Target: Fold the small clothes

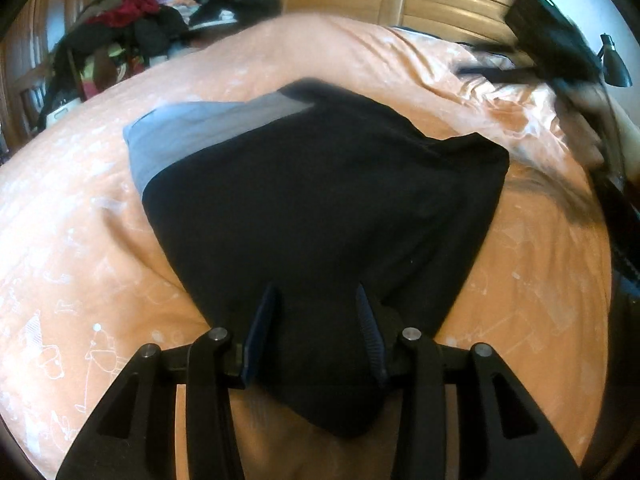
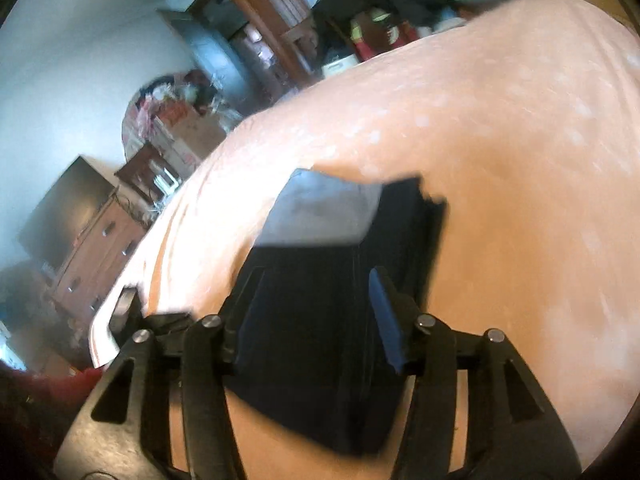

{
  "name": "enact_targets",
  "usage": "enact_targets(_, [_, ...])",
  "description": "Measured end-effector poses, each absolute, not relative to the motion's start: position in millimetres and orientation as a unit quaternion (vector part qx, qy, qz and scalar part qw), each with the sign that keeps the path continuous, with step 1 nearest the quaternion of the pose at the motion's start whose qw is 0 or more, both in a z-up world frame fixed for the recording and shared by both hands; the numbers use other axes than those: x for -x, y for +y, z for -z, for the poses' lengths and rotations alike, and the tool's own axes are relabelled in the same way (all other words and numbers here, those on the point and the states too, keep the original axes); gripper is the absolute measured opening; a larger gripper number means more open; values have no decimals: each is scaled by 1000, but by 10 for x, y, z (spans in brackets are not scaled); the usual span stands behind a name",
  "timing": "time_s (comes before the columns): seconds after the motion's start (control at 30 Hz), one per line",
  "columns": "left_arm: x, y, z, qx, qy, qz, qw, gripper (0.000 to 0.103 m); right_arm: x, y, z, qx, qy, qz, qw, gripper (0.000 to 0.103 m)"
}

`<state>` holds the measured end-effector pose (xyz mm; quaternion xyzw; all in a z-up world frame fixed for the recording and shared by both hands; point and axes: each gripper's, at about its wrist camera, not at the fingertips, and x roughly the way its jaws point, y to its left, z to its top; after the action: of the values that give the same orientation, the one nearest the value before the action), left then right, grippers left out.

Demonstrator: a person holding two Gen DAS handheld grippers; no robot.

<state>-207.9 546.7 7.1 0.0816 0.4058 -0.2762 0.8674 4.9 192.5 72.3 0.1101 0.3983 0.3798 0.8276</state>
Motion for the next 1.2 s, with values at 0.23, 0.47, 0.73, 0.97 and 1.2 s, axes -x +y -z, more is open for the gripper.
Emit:
enact_targets(0.23, [2064,5470,-93,-75,409,277,866,45,-1303,2781,221,-30,495,-331,803,33])
enact_targets(0.47, [2041,5485,-95,-62,410,278,867,47,-628,2361,-227,-70,439,-335,830,39])
enact_targets(0.73, [2029,5459,-79,-65,412,270,868,48,847,2086,249,-35,484,-319,814,69])
enact_targets(0.97, [2182,5472,-330,-27,438,185,879,63,1216,2079,-351,-7,431,-274,860,87])
enact_targets(1.2, [2760,5793,-236,41,470,29,882,92,1929,1966,-180,5,462,-199,864,102])
